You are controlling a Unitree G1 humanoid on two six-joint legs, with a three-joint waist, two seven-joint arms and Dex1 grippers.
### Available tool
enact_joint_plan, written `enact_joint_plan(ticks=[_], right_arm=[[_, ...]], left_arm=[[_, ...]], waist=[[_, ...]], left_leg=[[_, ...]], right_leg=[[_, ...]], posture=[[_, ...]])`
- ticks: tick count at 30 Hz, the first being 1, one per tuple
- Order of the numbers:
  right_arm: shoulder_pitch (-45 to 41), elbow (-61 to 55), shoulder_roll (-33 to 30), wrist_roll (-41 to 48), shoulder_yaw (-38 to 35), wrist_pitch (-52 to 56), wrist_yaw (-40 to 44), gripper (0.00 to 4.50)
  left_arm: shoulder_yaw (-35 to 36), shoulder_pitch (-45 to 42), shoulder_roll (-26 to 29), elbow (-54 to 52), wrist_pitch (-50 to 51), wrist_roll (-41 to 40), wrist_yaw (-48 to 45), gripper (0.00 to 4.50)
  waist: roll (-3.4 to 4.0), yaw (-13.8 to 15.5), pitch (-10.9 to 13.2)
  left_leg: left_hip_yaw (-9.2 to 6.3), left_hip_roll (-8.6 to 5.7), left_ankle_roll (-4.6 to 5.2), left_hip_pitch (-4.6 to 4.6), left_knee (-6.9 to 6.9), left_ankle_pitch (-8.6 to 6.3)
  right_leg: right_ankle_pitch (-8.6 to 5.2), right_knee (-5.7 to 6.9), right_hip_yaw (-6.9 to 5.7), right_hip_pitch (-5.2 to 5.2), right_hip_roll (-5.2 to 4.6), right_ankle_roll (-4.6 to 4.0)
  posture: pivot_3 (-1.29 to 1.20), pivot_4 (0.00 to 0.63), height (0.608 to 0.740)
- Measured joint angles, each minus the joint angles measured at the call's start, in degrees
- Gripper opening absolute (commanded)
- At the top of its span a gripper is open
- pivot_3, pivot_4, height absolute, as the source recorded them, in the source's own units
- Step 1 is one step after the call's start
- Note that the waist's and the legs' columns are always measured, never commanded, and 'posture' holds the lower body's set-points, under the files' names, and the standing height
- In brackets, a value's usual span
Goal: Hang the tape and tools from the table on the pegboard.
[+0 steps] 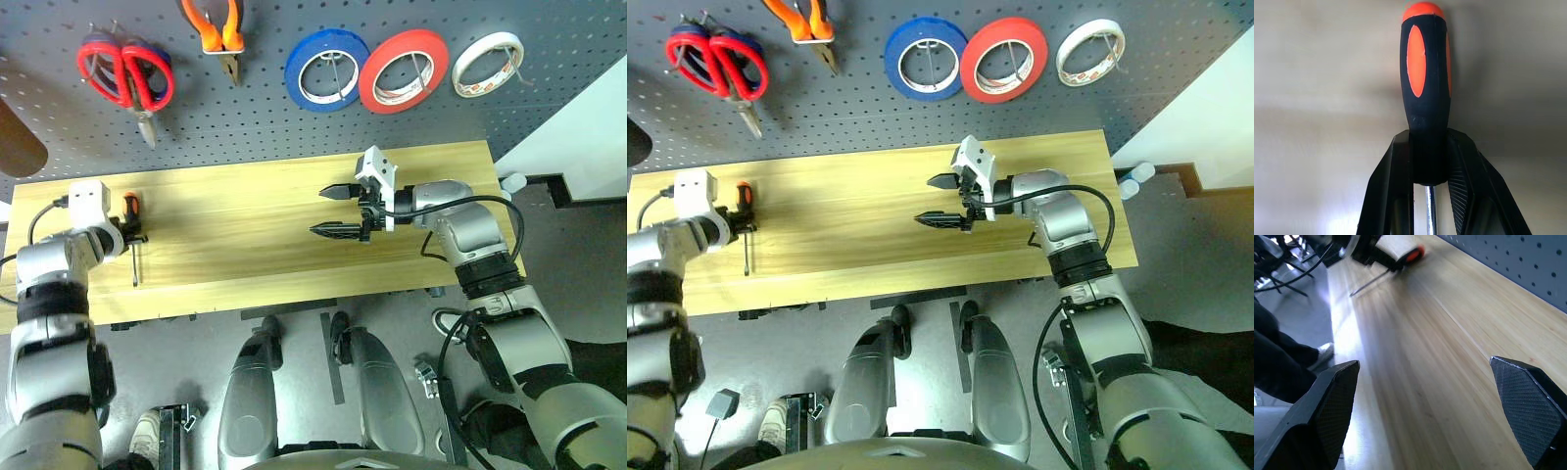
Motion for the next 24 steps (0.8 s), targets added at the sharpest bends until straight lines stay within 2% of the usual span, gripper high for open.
enact_joint_plan(ticks=[5, 9, 14, 18, 21, 24], right_arm=[[-0.85, 0.44, -0.96, 0.91, -0.28, -0.18, 3.25, 4.50], [-1.29, 1.81, -1.34, 0.99, -0.57, -1.18, 4.24, 4.50], [-2.94, 2.65, -1.32, 2.86, -2.28, -1.15, 5.29, 4.50], [-3.54, 2.74, -1.20, 3.65, -2.86, -1.53, 6.18, 4.50], [-3.54, 2.68, -1.19, 5.67, -3.58, -1.20, 7.85, 4.50], [-3.87, 2.68, -1.07, 6.85, -4.06, -1.11, 8.22, 4.50]], left_arm=[[2.83, 11.19, -1.84, -22.68, 14.72, -4.68, 1.36, 0.56], [6.09, 17.18, -4.07, -38.34, 18.82, -7.98, 1.85, 0.56], [10.18, 20.90, -7.33, -49.29, 13.01, -11.62, -0.25, 0.56], [12.72, 21.12, -7.12, -52.01, 7.92, -12.25, -0.69, 0.56], [12.97, 21.86, -6.42, -53.21, 2.94, -11.91, -1.34, 0.56], [15.07, 21.39, -8.03, -53.73, -1.40, -13.81, -1.95, 0.56]], waist=[[-0.69, 0.23, -1.12], [-0.80, 0.53, -2.55], [-0.87, 1.52, -3.99], [-0.90, 1.78, -5.60], [-0.90, 1.78, -6.67], [-0.92, 1.92, -7.32]], left_leg=[[-0.25, 0.09, 0.12, -0.08, 0.03, -0.09], [-0.42, 0.08, 0.11, -0.26, 0.06, -0.09], [-0.53, 0.16, 0.05, -0.27, 0.15, -0.04], [-0.85, 0.39, -0.01, -0.36, 0.15, -0.01], [-0.86, 0.37, 0.01, -0.38, 0.18, -0.01], [-0.89, 0.36, 0.02, -0.38, 0.21, -0.01]], right_leg=[[0.07, -0.12, -0.27, 0.09, 0.02, -0.05], [0.13, -0.22, -0.44, 0.07, 0.02, -0.12], [0.19, -0.26, -0.51, 0.09, 0.29, -0.22], [0.52, -0.89, -0.77, 0.33, 0.62, -0.33], [0.56, -0.98, -0.79, 0.38, 0.60, -0.27], [0.57, -0.97, -0.81, 0.41, 0.61, -0.28]], posture=[[0.12, 0.278, 0.740], [0.13, 0.238, 0.740], [0.14, 0.211, 0.740], [0.15, 0.192, 0.740], [0.15, 0.180, 0.740], [0.16, 0.167, 0.740]])
